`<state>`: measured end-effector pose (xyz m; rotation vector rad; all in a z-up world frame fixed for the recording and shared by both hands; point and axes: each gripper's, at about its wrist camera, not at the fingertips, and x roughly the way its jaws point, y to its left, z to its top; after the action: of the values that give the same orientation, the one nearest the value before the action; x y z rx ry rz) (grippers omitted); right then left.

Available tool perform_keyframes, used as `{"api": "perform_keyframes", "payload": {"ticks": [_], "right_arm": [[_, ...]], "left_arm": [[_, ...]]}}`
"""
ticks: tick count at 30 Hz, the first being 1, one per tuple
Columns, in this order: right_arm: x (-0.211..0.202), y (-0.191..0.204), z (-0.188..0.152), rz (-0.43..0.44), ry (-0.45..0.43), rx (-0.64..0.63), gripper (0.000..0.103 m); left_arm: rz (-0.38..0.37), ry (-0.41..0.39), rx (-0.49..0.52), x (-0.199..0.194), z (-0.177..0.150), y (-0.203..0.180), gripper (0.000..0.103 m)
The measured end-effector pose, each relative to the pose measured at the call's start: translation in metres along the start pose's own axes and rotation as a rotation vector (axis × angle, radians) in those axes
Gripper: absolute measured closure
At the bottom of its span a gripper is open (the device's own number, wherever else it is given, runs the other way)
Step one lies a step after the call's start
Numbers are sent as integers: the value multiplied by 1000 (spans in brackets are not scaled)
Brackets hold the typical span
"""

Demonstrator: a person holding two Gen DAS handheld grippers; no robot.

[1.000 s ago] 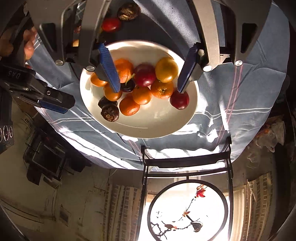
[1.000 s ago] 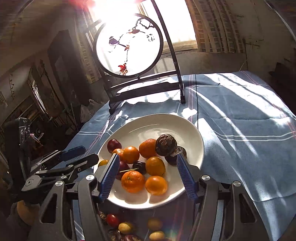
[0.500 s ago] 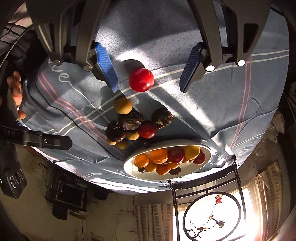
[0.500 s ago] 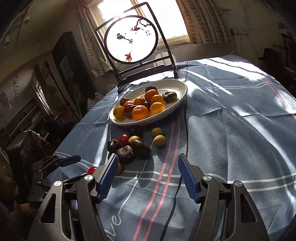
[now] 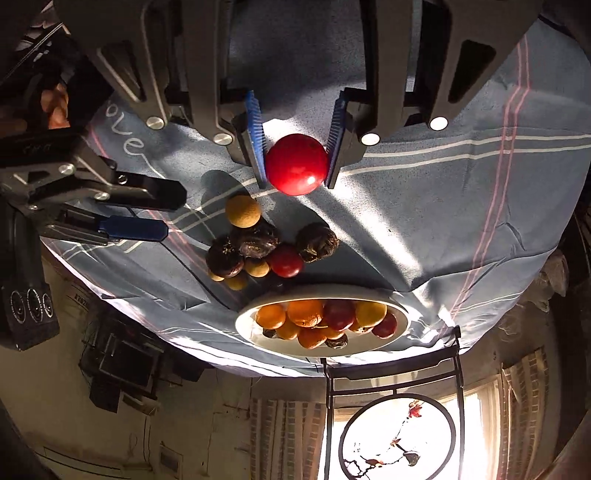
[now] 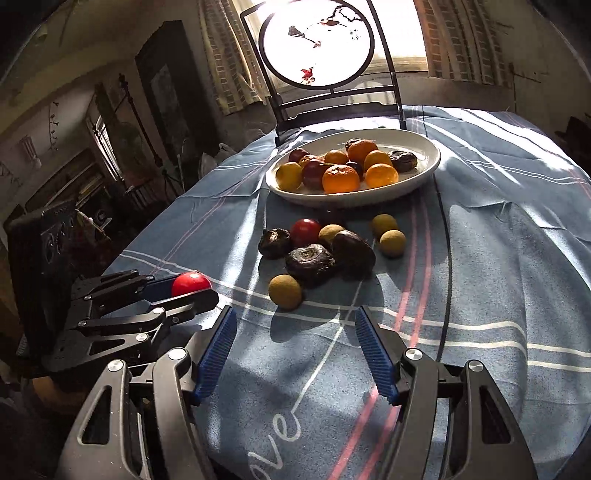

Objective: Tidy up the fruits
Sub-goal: 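Grasp a red apple with the left gripper while the right gripper grasps a yellow fruit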

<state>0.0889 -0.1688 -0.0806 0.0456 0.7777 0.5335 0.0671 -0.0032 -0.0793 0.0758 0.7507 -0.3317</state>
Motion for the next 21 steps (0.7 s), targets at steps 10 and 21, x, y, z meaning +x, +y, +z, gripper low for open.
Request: {"api": "perform_keyframes", "payload": {"ticks": [10,21], "right_arm": [[52,21,17,-87,109,-24,67],[3,-8,20,-14,-24,59,77]], "left_arm": [[1,-11,-44,-5,-5,20,74],[-6,-21,-62,-6,-5,28,74]]}}
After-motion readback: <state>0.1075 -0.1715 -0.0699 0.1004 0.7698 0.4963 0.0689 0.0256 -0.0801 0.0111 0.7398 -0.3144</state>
